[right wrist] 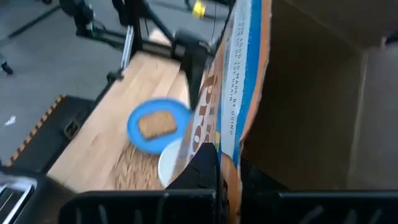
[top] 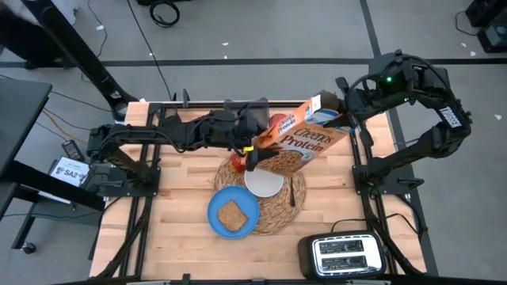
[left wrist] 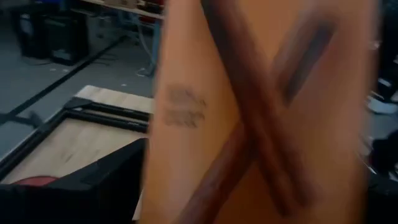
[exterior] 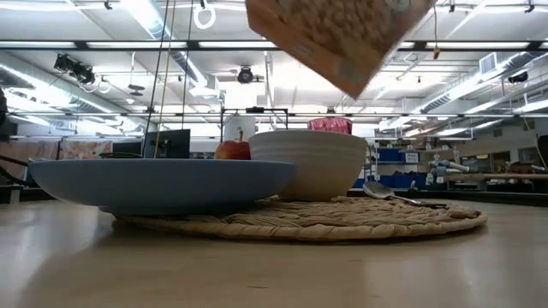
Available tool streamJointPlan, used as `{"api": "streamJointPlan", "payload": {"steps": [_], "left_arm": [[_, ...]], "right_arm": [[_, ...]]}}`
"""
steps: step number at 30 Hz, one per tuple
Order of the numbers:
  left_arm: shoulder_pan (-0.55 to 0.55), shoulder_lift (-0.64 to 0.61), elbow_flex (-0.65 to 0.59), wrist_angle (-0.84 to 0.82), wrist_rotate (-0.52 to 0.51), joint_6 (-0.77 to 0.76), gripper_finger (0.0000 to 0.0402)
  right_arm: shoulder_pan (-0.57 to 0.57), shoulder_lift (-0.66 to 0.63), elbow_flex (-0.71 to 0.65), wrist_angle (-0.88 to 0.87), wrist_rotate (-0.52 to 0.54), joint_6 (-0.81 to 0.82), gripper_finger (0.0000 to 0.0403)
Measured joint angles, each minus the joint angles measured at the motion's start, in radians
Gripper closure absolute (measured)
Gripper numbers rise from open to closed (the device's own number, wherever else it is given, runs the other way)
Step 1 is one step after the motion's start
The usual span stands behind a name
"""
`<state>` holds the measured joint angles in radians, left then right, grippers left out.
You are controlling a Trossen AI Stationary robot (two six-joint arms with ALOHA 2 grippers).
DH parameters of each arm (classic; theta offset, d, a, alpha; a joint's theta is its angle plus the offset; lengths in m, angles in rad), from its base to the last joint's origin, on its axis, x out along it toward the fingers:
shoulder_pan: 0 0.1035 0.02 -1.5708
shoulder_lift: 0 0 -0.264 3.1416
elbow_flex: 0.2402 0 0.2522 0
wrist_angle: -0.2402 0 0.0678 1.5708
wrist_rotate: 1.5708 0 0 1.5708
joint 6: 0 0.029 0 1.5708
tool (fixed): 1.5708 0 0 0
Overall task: Arrange a breakfast setting
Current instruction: Pour the cereals from the cereal box into the white bowl
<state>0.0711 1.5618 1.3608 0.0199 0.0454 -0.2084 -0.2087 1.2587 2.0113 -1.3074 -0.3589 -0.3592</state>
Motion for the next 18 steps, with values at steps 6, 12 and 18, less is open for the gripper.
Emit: {"api": "streamJointPlan", "payload": {"steps": [6, 12, 18], "left_arm": [[-0.003, 0.005, -0.001, -0.007, 0.017, 0.014, 0.0054], [-0.003, 0.005, -0.003, -0.012, 0.014, 0.058, 0.0156], [-0.001, -0.009, -0.004, -0.016, -0.012, 0.084, 0.0169]], "right_arm": [[0.02, 0.01, 0.0, 0.044, 0.002, -0.001, 0.0403], [0.02, 0.024, 0.001, 0.067, 0.013, 0.0, 0.0399], [0.02, 0.026, 0.003, 0.139, 0.089, 0.064, 0.0357]]}}
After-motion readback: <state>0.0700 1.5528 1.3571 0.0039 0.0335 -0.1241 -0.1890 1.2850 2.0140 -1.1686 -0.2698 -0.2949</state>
